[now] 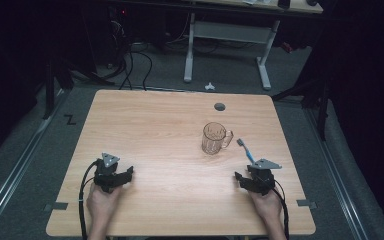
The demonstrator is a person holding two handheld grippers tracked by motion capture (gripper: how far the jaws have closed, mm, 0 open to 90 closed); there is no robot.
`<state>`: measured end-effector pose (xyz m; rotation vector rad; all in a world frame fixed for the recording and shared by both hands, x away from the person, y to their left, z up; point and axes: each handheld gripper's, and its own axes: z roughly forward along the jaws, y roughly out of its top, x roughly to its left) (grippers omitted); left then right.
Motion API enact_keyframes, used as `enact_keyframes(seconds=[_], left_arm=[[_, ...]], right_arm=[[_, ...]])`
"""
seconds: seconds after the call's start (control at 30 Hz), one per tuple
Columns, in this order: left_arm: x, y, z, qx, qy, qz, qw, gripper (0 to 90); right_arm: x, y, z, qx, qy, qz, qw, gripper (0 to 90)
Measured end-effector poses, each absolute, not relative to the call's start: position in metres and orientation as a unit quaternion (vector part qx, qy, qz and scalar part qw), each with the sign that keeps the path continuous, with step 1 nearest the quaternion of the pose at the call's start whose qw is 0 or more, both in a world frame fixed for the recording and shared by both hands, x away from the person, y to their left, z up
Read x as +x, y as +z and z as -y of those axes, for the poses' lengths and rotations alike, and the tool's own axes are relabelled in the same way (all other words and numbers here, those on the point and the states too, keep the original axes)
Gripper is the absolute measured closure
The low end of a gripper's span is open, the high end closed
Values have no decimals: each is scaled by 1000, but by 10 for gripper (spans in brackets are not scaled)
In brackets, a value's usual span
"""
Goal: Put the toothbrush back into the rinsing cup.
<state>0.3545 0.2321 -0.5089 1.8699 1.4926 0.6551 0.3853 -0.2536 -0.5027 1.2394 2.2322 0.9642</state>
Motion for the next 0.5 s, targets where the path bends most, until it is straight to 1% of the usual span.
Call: enact_keyframes(seconds=[0.5], left_arm=[[355,-509,-232,713,250,-569,324,286]], right_arm=[[384,-503,250,454,343,-795,209,395]])
